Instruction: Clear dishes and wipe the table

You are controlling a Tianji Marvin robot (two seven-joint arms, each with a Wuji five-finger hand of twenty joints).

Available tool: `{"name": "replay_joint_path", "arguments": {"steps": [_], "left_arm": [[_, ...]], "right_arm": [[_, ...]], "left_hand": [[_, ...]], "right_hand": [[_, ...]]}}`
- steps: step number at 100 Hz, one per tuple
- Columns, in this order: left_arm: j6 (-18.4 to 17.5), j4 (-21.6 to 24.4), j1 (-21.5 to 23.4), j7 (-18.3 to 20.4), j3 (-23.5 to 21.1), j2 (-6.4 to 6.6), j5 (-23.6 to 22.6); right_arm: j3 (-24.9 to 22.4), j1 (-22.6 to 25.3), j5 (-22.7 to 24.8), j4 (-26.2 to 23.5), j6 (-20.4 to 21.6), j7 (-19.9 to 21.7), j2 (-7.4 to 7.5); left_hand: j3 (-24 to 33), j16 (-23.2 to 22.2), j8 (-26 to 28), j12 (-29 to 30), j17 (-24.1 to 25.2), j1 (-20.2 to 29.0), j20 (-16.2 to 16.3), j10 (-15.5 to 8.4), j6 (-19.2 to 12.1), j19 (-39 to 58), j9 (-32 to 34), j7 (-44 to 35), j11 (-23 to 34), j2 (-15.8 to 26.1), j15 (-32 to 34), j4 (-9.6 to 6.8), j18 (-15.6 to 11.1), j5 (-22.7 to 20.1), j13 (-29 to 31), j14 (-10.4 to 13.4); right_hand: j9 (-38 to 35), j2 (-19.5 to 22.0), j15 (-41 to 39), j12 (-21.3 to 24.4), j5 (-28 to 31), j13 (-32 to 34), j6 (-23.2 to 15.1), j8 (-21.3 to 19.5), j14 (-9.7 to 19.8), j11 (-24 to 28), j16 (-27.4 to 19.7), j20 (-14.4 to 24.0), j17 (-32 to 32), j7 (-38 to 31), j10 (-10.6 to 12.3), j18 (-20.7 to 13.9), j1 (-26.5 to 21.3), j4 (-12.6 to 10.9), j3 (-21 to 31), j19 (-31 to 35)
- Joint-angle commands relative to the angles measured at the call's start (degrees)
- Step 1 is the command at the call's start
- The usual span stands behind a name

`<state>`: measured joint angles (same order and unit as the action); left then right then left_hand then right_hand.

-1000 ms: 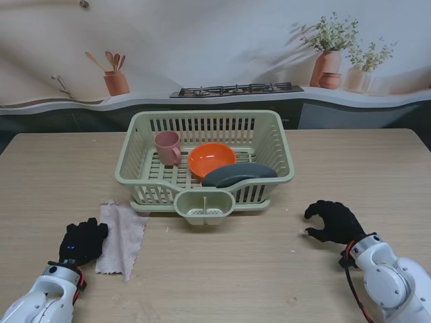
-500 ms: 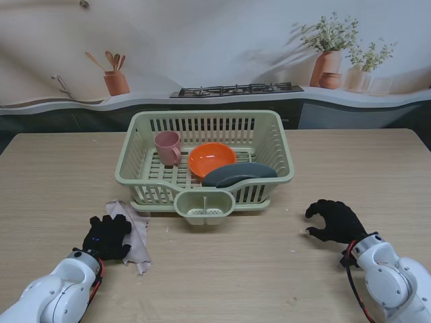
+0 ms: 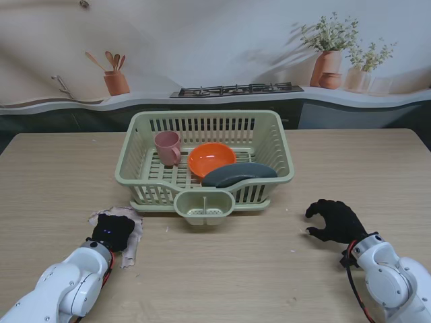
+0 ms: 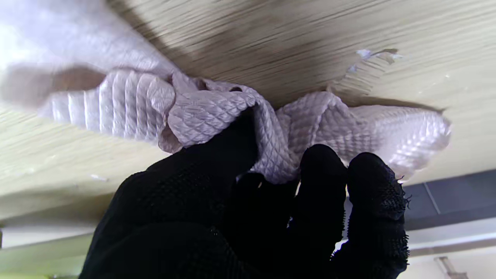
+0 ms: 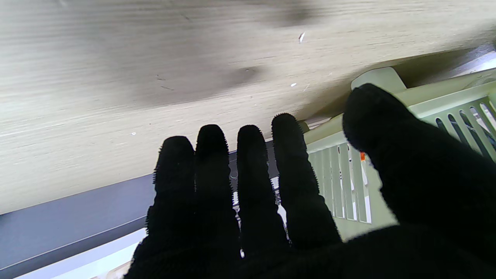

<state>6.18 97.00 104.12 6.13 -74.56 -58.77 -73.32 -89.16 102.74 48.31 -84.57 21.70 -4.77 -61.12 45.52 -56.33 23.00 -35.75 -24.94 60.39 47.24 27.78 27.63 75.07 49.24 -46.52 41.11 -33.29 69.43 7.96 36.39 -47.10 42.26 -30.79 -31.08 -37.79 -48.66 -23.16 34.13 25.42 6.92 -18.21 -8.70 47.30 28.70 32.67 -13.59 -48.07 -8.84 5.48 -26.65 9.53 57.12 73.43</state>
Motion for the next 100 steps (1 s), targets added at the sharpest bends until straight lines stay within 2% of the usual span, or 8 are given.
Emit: {"name": "replay_joint_path", "arguments": {"steps": [1, 15, 34, 49, 80, 100], "left_arm": [[1.3, -4.0, 1.6, 1.7, 0.9, 0.27, -0.2], [2.5, -5.4, 2.0, -1.4, 0.5, 0.23, -1.8], [4.6, -6.6, 4.0, -6.8, -1.7, -0.05, -3.5], [6.4, -8.4, 6.0, -13.8, -4.5, -0.44, -3.7], [8.0, -15.0, 8.1, -29.5, -10.0, -1.51, -0.9], [7.3, -17.6, 7.7, -34.2, -11.1, -2.1, 1.7]], "right_arm": [[-0.1, 0.4, 0.2, -0.3, 0.3, 0.6, -0.11], [0.0, 0.3, 0.2, -0.2, 0.4, 0.7, -0.09], [0.1, 0.3, 0.0, -0.3, 0.3, 0.7, -0.11], [0.0, 0.2, 0.2, -0.2, 0.5, 0.7, -0.1], [0.1, 0.2, 0.2, -0.3, 0.4, 0.8, -0.08], [0.1, 0.2, 0.2, -0.3, 0.4, 0.7, -0.09]], "left_hand": [[4.3, -0.8, -4.5, -2.5, -2.0, 4.1, 2.7, 2.7, -10.8, 3.3, 2.5, 3.0, 1.0, -1.4, 1.5, 0.8, 3.6, -7.9, 2.1, -2.8], [7.0, -0.7, -2.8, -3.7, -4.7, 4.1, 4.6, 3.7, -9.4, 3.7, 4.4, 2.3, 0.7, -2.4, 1.1, 1.54, 3.6, -9.2, 4.5, -3.6], [7.2, -0.9, -1.2, -4.9, -6.7, 4.2, 5.6, 4.3, -9.0, 3.7, 5.6, 1.4, 0.6, -2.3, 1.1, 1.72, 3.6, -9.6, 6.3, -3.9], [7.2, -1.0, -0.3, -5.5, -8.0, 4.4, 6.2, 4.3, -9.0, 3.8, 6.2, 0.8, 0.6, -2.3, 1.0, 1.7, 3.6, -9.6, 7.2, -3.9], [7.2, -1.1, 0.4, -6.1, -9.0, 4.6, 7.0, 4.0, -9.2, 3.8, 6.8, 0.0, 0.1, -2.4, 0.8, 1.57, 3.6, -9.4, 7.9, -4.1], [7.2, -1.1, 0.5, -6.3, -9.1, 4.5, 7.3, 3.6, -9.5, 3.7, 7.1, -0.3, -0.1, -2.5, 0.5, 1.55, 3.6, -9.3, 7.9, -3.8]], "right_hand": [[-0.6, -1.3, 0.6, 0.1, 0.3, 0.0, 0.2, -0.2, -0.7, -0.6, -0.3, 0.0, 0.6, 0.0, -0.4, 0.3, -0.7, -1.1, 0.7, 0.1], [-0.6, -1.3, 0.6, 0.1, 0.3, 0.0, 0.2, -0.2, -0.7, -0.6, -0.3, 0.0, 0.5, 0.0, -0.4, 0.2, -0.7, -1.1, 0.7, 0.1], [-0.7, -1.2, 0.6, 0.1, 0.4, 0.1, 0.3, -0.2, -0.7, -0.6, -0.3, 0.1, 0.5, 0.0, -0.5, 0.2, -0.6, -1.1, 0.7, 0.1], [-0.7, -1.3, 0.6, 0.1, 0.4, 0.1, 0.3, -0.2, -0.7, -0.6, -0.3, 0.1, 0.5, 0.0, -0.4, 0.2, -0.6, -1.1, 0.7, 0.1], [-0.7, -1.3, 0.6, 0.1, 0.5, 0.1, 0.2, -0.2, -0.7, -0.6, -0.3, 0.2, 0.4, 0.0, -0.5, 0.2, -0.6, -1.1, 0.7, 0.1], [-0.7, -1.3, 0.6, 0.1, 0.5, 0.1, 0.3, -0.3, -0.7, -0.6, -0.3, 0.2, 0.4, 0.0, -0.5, 0.2, -0.7, -1.1, 0.8, 0.1]]}}
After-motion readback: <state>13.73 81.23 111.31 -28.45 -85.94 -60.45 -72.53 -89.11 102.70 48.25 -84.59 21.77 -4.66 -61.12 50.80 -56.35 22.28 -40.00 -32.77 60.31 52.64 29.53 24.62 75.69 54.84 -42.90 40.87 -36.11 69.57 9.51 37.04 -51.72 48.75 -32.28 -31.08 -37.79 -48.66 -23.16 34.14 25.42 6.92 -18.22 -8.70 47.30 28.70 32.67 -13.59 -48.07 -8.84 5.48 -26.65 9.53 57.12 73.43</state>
